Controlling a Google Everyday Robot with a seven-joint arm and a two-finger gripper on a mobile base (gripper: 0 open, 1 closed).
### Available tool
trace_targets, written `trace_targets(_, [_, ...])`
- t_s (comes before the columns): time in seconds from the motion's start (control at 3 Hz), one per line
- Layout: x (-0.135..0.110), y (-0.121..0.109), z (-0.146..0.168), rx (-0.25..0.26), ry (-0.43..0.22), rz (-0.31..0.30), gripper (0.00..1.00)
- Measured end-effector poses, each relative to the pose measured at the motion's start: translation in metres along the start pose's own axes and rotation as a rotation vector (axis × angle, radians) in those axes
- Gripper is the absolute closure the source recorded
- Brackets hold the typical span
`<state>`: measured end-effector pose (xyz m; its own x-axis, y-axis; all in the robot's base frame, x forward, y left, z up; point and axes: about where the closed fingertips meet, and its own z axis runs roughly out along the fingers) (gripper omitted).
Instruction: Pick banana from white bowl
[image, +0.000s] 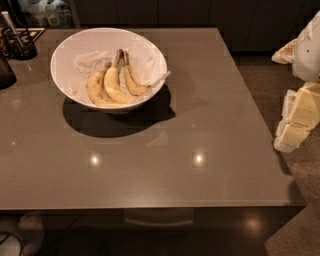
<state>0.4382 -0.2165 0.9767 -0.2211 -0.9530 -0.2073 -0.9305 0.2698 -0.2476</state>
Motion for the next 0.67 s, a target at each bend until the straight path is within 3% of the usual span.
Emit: trace_targets(0.67, [-0.0061, -0.0047, 0.0004, 0.005, 0.039, 0.012, 0.0])
